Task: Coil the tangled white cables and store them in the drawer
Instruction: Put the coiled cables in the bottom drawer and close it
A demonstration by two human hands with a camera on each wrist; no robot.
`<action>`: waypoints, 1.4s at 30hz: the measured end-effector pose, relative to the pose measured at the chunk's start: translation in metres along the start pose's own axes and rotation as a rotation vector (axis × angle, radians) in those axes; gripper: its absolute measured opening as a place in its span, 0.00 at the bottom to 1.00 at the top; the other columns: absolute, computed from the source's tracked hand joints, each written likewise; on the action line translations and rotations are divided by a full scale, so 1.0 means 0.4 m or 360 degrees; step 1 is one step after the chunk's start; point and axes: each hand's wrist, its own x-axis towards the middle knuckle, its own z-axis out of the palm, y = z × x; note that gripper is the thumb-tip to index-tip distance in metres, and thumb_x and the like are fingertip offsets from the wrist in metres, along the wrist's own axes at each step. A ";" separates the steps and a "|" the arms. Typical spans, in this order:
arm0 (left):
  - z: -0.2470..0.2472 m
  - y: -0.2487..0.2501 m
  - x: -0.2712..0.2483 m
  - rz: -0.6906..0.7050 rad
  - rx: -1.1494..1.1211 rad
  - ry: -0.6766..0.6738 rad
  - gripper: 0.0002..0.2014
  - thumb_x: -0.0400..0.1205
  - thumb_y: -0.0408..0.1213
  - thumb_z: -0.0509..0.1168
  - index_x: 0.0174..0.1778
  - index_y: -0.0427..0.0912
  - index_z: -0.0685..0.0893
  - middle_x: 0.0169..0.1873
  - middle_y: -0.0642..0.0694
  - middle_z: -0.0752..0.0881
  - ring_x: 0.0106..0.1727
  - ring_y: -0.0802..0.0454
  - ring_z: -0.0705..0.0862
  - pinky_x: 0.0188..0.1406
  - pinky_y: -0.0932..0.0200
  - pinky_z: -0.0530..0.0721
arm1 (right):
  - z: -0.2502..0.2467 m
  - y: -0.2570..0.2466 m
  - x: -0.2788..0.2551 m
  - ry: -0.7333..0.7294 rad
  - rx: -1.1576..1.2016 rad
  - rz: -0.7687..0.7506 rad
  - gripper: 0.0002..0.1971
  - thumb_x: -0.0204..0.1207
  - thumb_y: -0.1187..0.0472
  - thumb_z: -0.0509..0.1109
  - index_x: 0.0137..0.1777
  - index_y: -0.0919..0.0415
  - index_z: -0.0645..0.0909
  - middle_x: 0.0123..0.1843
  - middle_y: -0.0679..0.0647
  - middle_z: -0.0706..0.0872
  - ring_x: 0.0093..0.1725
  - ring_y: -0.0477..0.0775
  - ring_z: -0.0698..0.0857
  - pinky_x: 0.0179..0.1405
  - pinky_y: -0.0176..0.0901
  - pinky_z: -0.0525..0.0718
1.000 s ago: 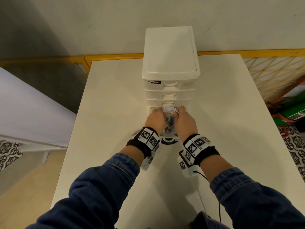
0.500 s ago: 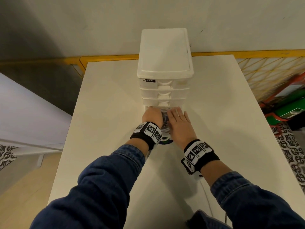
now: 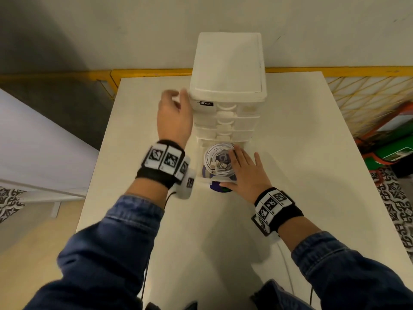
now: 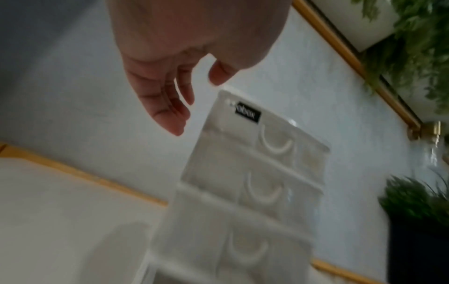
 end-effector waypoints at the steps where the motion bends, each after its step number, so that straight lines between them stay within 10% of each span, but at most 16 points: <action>1: -0.002 0.023 0.023 -0.0048 -0.0060 -0.0082 0.26 0.84 0.54 0.56 0.70 0.38 0.74 0.47 0.48 0.84 0.50 0.51 0.81 0.48 0.63 0.74 | -0.003 -0.003 0.000 -0.0011 -0.0029 0.0001 0.48 0.74 0.31 0.51 0.81 0.62 0.36 0.85 0.60 0.40 0.84 0.58 0.46 0.81 0.63 0.44; 4: 0.013 0.052 0.071 -0.0195 -0.0101 -0.0550 0.37 0.78 0.64 0.60 0.79 0.46 0.65 0.67 0.48 0.80 0.66 0.50 0.79 0.67 0.52 0.75 | -0.013 -0.012 0.001 -0.0068 -0.0075 0.0021 0.46 0.76 0.33 0.51 0.80 0.63 0.36 0.85 0.61 0.41 0.84 0.58 0.47 0.81 0.63 0.44; 7: 0.026 0.045 0.073 -0.0236 -0.0160 -0.0738 0.30 0.78 0.58 0.65 0.74 0.51 0.70 0.62 0.53 0.82 0.60 0.52 0.82 0.60 0.52 0.80 | -0.026 -0.004 0.012 -0.0070 -0.0105 0.0033 0.46 0.76 0.33 0.50 0.80 0.65 0.38 0.85 0.62 0.45 0.83 0.58 0.50 0.81 0.64 0.47; 20: 0.015 0.047 0.057 -0.0213 -0.0134 -0.0779 0.30 0.78 0.60 0.63 0.75 0.55 0.67 0.61 0.55 0.81 0.59 0.53 0.81 0.53 0.54 0.79 | -0.048 -0.007 0.085 0.0048 -0.0042 0.0211 0.38 0.78 0.42 0.59 0.77 0.70 0.56 0.76 0.67 0.69 0.76 0.64 0.67 0.80 0.57 0.57; 28: 0.023 0.041 0.054 -0.0217 -0.0138 -0.0718 0.29 0.77 0.60 0.64 0.73 0.56 0.70 0.58 0.56 0.82 0.59 0.53 0.82 0.58 0.50 0.81 | -0.037 -0.024 0.032 0.0540 0.0153 -0.0187 0.25 0.66 0.70 0.55 0.63 0.63 0.80 0.59 0.67 0.87 0.54 0.69 0.87 0.54 0.60 0.84; 33: 0.019 0.043 0.055 -0.0203 -0.0083 -0.0755 0.30 0.76 0.62 0.63 0.73 0.57 0.69 0.60 0.55 0.81 0.61 0.51 0.81 0.62 0.46 0.81 | -0.053 -0.048 0.044 0.0243 0.0027 -0.0113 0.28 0.71 0.70 0.59 0.73 0.57 0.67 0.72 0.62 0.75 0.65 0.68 0.75 0.63 0.60 0.73; 39: 0.018 0.046 0.055 -0.0204 -0.0088 -0.0756 0.29 0.77 0.61 0.63 0.73 0.57 0.70 0.58 0.57 0.81 0.58 0.53 0.81 0.59 0.50 0.82 | -0.055 -0.061 0.060 0.0367 0.0207 -0.0043 0.18 0.75 0.70 0.58 0.66 0.64 0.69 0.60 0.62 0.83 0.58 0.65 0.81 0.53 0.55 0.80; 42: 0.018 0.045 0.054 -0.0196 -0.0080 -0.0753 0.30 0.77 0.62 0.63 0.73 0.56 0.70 0.59 0.56 0.82 0.59 0.53 0.82 0.58 0.50 0.82 | -0.031 -0.049 0.052 0.0411 0.0268 -0.0127 0.30 0.71 0.72 0.64 0.75 0.62 0.65 0.63 0.65 0.82 0.60 0.67 0.82 0.54 0.57 0.82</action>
